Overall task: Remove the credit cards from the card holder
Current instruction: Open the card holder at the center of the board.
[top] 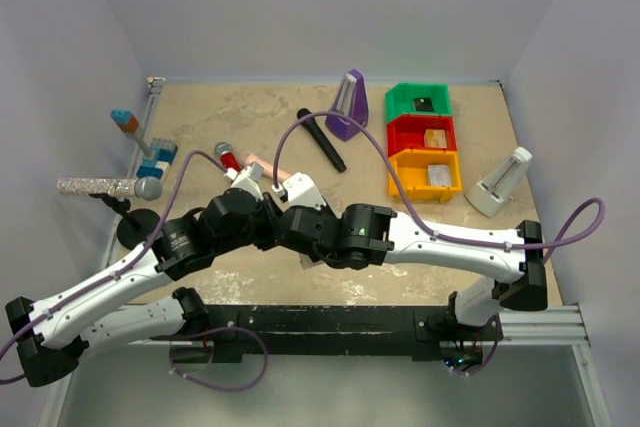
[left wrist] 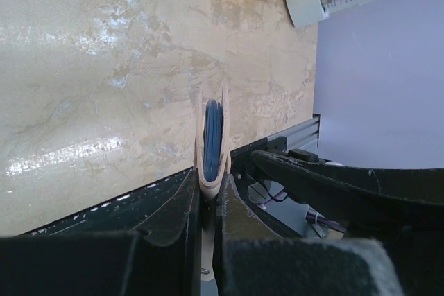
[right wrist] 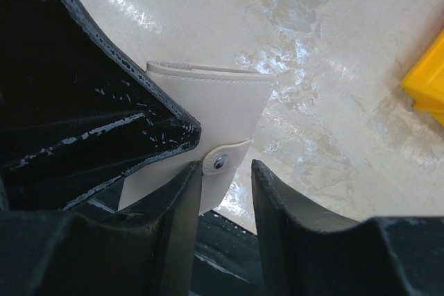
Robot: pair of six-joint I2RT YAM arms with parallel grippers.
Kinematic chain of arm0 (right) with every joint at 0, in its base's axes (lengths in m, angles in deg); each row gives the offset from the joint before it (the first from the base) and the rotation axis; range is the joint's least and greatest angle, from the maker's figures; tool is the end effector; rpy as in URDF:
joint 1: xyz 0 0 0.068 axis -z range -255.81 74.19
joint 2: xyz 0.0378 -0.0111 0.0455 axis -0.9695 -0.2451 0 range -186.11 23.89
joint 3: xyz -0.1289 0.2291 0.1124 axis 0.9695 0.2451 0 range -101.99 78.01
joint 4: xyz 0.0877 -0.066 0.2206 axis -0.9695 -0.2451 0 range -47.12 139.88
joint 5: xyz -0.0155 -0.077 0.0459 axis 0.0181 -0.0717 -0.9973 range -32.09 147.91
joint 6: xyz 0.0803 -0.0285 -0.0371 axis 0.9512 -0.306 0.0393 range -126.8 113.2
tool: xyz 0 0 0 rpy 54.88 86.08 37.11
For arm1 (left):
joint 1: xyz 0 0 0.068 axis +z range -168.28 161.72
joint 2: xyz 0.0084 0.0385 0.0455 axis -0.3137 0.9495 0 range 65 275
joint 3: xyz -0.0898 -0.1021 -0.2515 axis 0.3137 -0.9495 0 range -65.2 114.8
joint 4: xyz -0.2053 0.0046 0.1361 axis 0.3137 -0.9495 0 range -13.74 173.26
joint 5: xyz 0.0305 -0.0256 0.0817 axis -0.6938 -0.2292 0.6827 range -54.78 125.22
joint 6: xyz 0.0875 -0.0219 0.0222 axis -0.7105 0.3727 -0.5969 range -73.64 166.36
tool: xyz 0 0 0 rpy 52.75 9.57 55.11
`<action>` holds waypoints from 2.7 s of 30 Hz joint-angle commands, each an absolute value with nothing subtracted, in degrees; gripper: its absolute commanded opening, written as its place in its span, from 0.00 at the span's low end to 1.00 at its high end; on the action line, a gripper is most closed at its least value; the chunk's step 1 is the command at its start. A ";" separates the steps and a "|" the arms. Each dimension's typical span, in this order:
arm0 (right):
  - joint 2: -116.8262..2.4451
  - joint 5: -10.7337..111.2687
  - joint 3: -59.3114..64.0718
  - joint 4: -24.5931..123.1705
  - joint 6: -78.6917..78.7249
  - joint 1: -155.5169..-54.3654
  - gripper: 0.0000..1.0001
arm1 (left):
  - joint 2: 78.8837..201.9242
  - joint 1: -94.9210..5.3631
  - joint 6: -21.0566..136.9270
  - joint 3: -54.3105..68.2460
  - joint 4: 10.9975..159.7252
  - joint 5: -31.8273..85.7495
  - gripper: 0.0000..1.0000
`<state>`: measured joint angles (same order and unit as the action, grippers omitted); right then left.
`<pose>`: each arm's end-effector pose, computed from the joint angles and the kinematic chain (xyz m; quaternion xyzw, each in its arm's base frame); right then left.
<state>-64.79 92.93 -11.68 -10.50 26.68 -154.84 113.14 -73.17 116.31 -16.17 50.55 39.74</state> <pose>0.1068 0.2992 0.3323 -0.2828 0.8788 0.0483 0.3813 0.1184 -0.1569 0.3007 -0.1335 0.8631 -0.4147 0.2555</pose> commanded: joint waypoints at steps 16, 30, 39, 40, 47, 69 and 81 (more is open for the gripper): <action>-66.28 92.63 -11.11 -12.69 27.92 -152.46 0.24 | 110.79 -73.83 119.31 -15.54 61.46 33.11 0.00; -65.15 92.01 -9.79 -12.87 28.62 -151.49 0.00 | 110.00 -73.83 119.04 -15.89 61.02 33.73 0.00; -62.86 93.33 -8.29 -13.04 29.59 -150.87 0.00 | 109.12 -73.83 119.13 -16.33 59.97 34.87 0.00; -62.68 93.42 -8.21 -13.22 29.59 -150.79 0.00 | 109.03 -73.83 118.95 -16.33 59.97 34.96 0.00; -61.72 93.94 -7.68 -13.66 30.03 -150.26 0.00 | 108.86 -73.83 118.87 -16.42 59.18 34.96 0.00; -39.51 90.28 3.37 -5.78 26.36 -149.99 0.51 | 104.73 -73.65 102.10 -25.64 64.25 38.13 0.00; -17.94 61.00 21.60 23.17 21.42 -149.91 0.63 | 91.45 -72.25 88.28 -39.98 84.47 28.30 0.00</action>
<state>-17.06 72.30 22.88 13.59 22.98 -149.99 91.06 -73.11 92.66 -39.81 73.94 33.00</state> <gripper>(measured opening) 0.625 0.081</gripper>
